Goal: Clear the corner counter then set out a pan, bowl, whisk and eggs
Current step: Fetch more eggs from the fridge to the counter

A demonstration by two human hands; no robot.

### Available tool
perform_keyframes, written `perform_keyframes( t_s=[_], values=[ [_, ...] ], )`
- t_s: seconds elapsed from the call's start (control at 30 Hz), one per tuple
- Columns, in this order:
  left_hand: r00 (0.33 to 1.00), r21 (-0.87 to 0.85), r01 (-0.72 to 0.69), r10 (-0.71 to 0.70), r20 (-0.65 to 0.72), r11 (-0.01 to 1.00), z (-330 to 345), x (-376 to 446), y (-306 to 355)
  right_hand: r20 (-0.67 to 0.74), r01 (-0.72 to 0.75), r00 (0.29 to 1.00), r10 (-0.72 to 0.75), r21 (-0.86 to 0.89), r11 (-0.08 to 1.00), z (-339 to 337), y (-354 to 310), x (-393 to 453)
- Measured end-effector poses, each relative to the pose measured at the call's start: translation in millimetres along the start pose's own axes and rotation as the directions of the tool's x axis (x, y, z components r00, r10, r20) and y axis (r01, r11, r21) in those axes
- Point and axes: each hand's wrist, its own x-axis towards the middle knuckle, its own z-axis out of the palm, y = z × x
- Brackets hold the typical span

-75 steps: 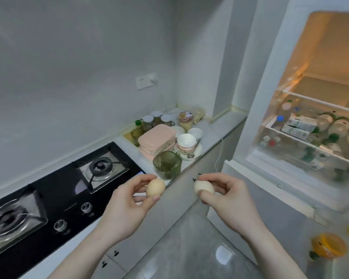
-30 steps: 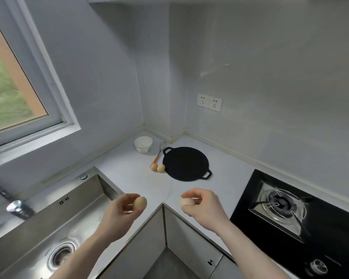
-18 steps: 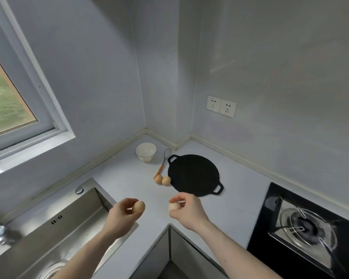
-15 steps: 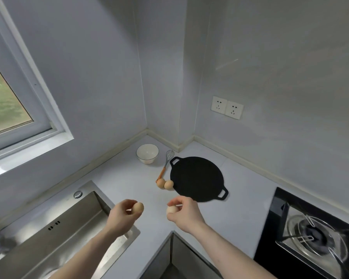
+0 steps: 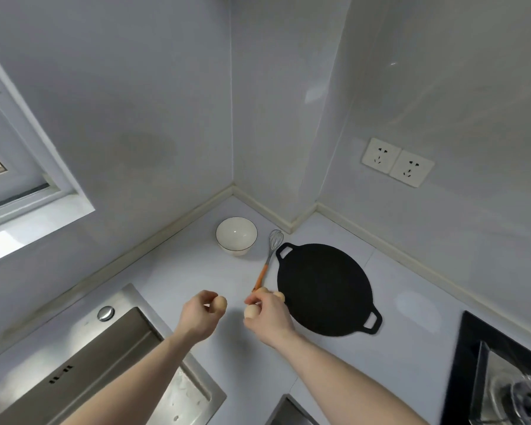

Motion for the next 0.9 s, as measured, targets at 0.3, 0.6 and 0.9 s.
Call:
perform_keyframes(
  t_s=[0.3, 0.6, 0.9],
  values=[
    [1.0, 0.051, 0.004, -0.006, 0.027, 0.999, 12.2, 71.4, 5.1, -0.019, -0.067, 0.998, 0.065, -0.14, 0.988, 12.2, -11.8, 77.0],
    [0.999, 0.066, -0.033, 0.031, 0.033, 0.997, 22.6, 111.7, 9.1, 0.034, -0.073, 0.996, 0.079, -0.157, 0.985, 25.7, -12.3, 125.1],
    [0.997, 0.057, -0.048, 0.045, 0.063, 0.997, 27.5, 132.6, 4.3, -0.004, -0.104, 0.994, 0.106, -0.194, 0.975, 34.0, -12.6, 146.9]
  ],
)
